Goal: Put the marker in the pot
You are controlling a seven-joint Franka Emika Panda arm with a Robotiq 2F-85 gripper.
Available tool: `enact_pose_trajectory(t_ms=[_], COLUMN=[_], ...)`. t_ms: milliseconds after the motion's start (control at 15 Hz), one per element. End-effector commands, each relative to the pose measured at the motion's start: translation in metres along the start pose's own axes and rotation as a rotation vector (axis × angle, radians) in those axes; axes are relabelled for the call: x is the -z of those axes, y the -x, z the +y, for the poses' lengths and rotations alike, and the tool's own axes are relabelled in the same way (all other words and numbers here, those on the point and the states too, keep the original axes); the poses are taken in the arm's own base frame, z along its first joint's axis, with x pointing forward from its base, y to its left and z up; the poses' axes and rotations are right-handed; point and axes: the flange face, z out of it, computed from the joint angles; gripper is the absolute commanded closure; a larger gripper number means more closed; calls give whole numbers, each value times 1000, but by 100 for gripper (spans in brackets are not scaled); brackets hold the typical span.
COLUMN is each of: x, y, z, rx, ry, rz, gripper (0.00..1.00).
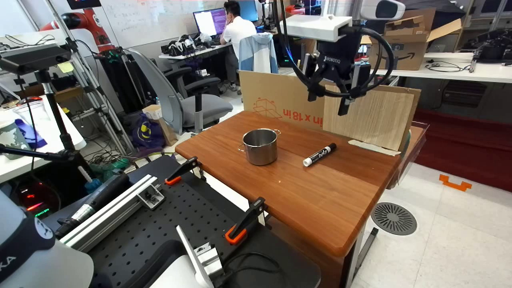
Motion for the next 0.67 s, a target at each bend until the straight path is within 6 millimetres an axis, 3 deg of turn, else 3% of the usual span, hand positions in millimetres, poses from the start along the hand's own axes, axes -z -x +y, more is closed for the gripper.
enact_pose_trajectory(t_ms=[0,333,600], x=[-22,-73,-104], y=[-28,-54,-59], z=[-5,-19,-27], rx=[-47,-84,-90], ry=[8,48,94], rz=[13,19,32], gripper=[0,0,0])
